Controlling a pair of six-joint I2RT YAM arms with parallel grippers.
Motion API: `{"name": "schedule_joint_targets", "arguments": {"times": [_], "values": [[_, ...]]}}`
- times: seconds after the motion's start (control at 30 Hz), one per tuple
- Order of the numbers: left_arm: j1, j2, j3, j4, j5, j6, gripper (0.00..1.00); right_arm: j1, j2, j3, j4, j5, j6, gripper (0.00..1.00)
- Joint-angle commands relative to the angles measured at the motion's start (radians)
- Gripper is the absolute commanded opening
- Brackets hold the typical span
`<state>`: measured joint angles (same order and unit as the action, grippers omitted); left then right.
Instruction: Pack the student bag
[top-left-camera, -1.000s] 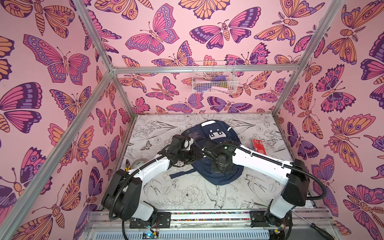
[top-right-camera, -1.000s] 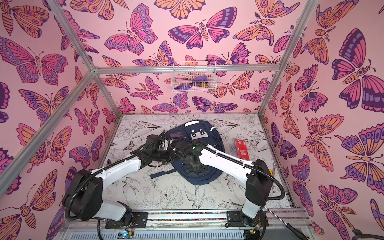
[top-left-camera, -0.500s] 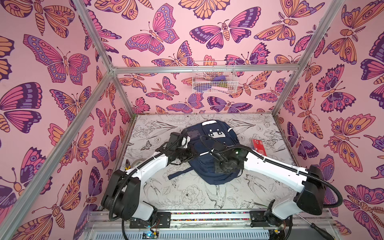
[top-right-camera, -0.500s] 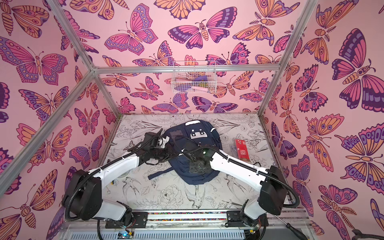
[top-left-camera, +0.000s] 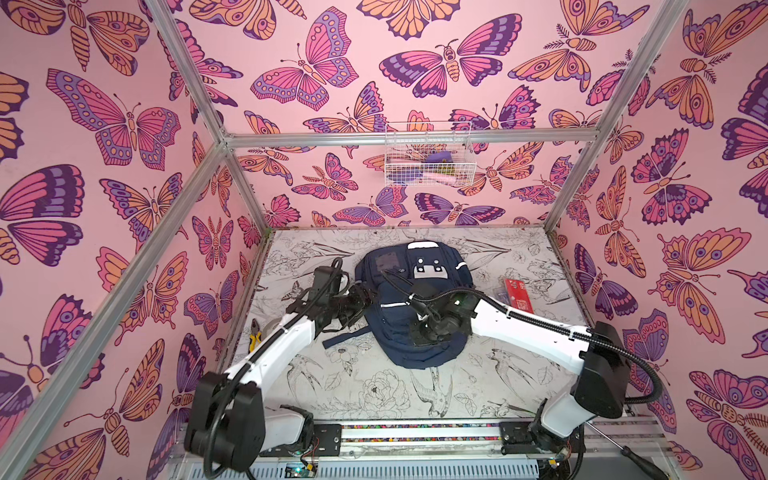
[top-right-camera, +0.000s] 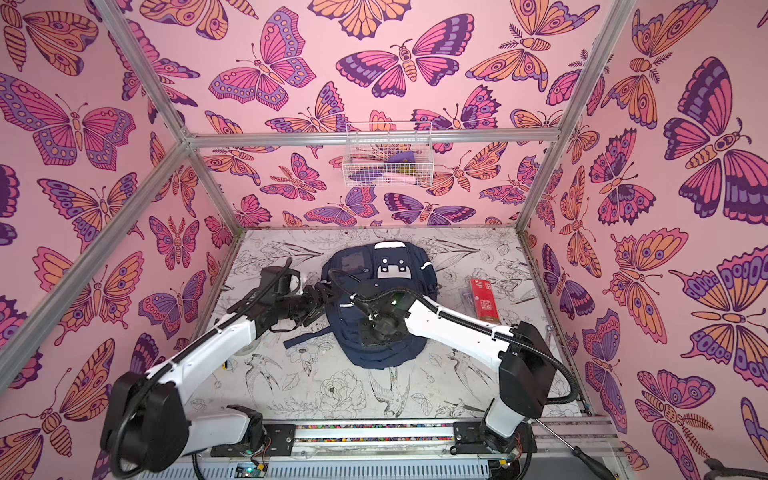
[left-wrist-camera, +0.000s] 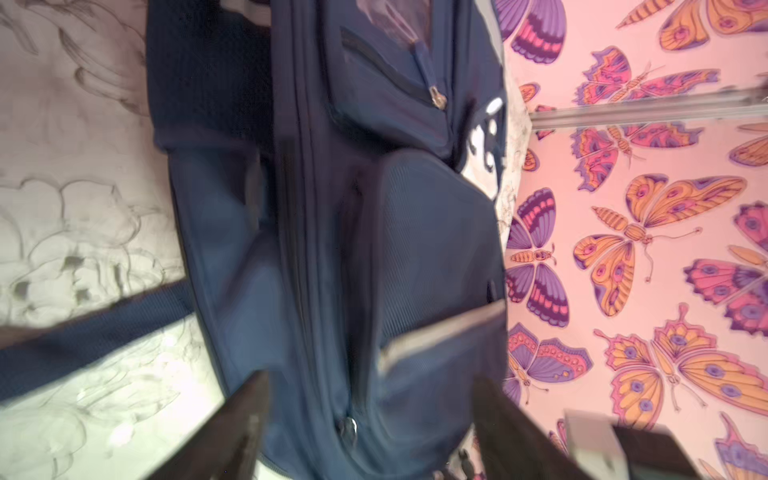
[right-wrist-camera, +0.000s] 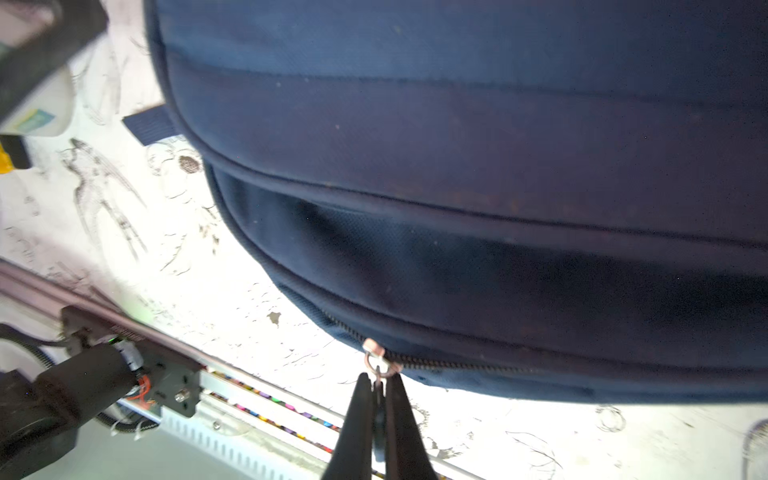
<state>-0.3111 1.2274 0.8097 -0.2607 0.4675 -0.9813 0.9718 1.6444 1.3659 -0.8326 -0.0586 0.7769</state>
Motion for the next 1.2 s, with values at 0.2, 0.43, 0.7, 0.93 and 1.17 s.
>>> {"name": "schedule_joint_targets", "arguments": {"times": [0.2, 0.43, 0.7, 0.93, 1.17], "values": [[-0.137, -0.099, -0.098, 0.032, -0.024, -0.276, 0.62, 0.028, 0.047, 0.037, 0.059, -0.081, -0.018, 0.00], [-0.159, -0.083, -0.137, 0.028, 0.003, -0.351, 0.64, 0.036, 0.047, 0.065, 0.058, -0.054, 0.005, 0.00], [-0.174, -0.082, -0.139, -0.030, -0.034, -0.368, 0.64, 0.071, 0.044, 0.086, 0.040, -0.014, 0.012, 0.00], [-0.171, 0.011, -0.072, -0.006, -0.023, -0.322, 0.46, 0.092, 0.077, 0.125, -0.016, 0.024, 0.015, 0.00], [-0.156, 0.022, -0.045, -0.022, -0.044, -0.267, 0.19, 0.093, 0.059, 0.130, -0.070, 0.072, 0.007, 0.00]]}}
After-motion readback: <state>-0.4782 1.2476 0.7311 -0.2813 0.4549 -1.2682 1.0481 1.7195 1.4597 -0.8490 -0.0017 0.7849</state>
